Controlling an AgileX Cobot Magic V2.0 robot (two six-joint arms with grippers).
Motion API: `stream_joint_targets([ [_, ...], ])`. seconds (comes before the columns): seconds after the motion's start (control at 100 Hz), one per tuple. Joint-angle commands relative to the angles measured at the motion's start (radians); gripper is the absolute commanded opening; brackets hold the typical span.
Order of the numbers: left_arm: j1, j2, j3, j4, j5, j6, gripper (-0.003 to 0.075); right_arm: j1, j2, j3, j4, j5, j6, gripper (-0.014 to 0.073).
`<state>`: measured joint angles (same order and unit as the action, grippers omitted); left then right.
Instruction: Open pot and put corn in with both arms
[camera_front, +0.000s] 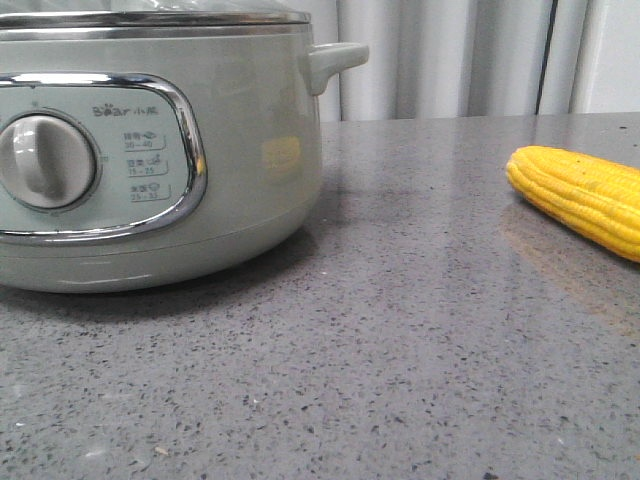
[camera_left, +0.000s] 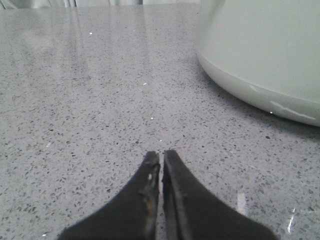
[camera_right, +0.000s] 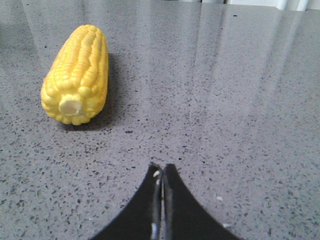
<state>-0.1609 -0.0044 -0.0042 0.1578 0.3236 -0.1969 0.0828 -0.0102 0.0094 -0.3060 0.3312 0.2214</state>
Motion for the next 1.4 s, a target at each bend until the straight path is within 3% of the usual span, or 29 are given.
stream_joint_targets([
  [0.0,-0.001,-0.03,0.028,-0.007,-0.047,-0.003,-0.002,-0.007,-0.023,0.018,-0.02,-0.027,-0.006,-0.0067],
  [1.1,-0.003,-0.03,0.028,-0.007,-0.047,-0.003,-0.002,-0.007,-0.023,0.018,-0.022,-0.022,-0.006,-0.0067],
  [1.23,-0.003,-0.03,0.028,-0.007,-0.047,-0.003,-0.002,-0.007,-0.023,0.018,-0.097,-0.016,-0.006,-0.0067],
  [1.39,-0.003,-0.03,0.028,-0.007,-0.047,-0.003,-0.002,-0.007,-0.023,0.018,-0.099,-0.016,-0.006,-0.0067],
])
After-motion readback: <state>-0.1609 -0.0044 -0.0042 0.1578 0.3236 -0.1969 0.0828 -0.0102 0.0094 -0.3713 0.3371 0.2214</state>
